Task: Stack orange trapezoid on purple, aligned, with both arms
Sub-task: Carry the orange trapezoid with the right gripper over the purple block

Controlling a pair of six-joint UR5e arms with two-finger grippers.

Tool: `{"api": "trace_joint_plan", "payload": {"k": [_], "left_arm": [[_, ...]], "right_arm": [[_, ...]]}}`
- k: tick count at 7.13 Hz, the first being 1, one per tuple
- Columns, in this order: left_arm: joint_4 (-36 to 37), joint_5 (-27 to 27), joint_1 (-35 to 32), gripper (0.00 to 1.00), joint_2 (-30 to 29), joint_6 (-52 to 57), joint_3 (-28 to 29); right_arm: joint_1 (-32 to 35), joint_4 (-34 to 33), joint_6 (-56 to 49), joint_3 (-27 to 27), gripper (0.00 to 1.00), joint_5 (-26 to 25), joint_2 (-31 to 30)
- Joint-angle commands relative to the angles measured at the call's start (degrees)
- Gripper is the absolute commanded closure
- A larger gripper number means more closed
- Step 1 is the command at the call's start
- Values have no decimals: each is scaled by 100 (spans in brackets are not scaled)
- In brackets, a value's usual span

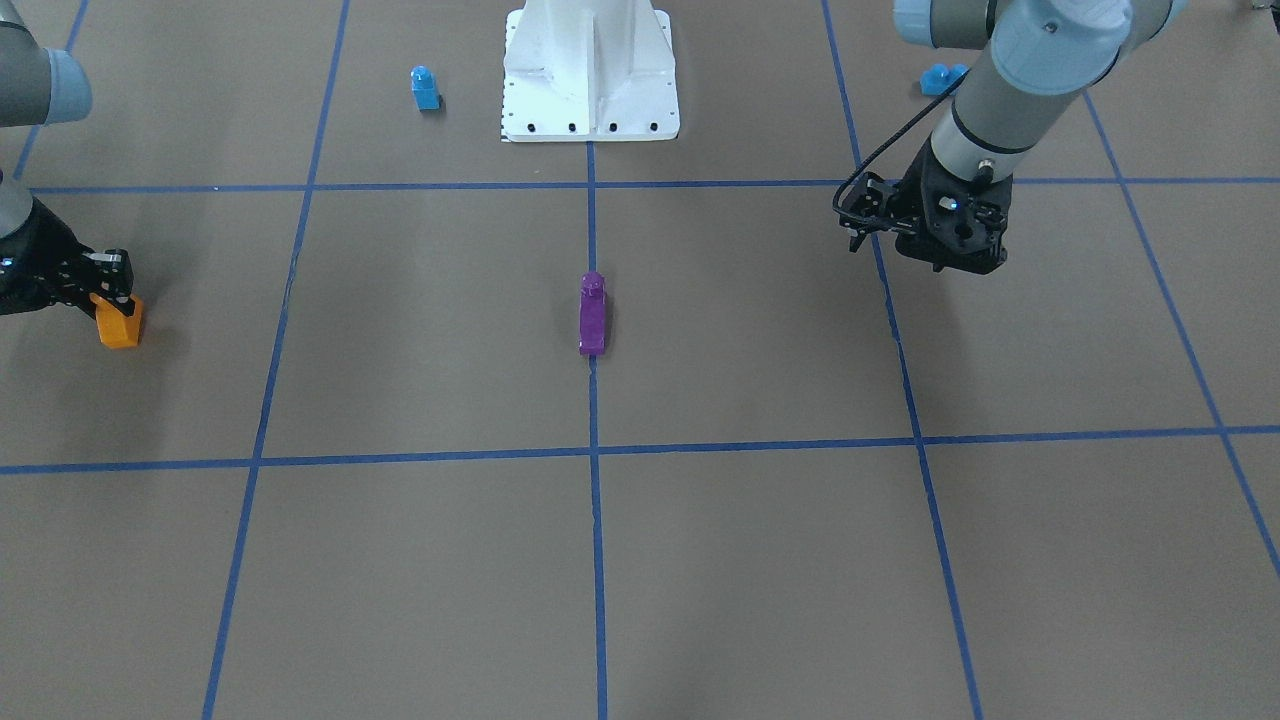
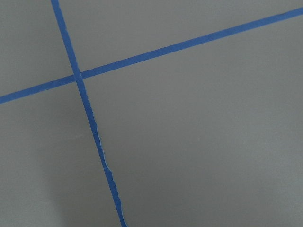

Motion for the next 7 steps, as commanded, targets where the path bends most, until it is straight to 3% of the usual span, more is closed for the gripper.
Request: {"api": "trace_joint_plan", "payload": {"k": [1, 5, 7], "left_arm": [[0, -7, 1, 0, 0, 0, 0], [9, -16, -165, 0, 114, 244, -9], [17, -426, -795, 0, 525, 1251, 9]], "right_arm": [[5, -750, 48, 272, 100, 103, 650], [-214, -3271, 268, 300, 100, 156, 3004], [-870, -3480, 1334, 230, 100, 60, 3753]]}}
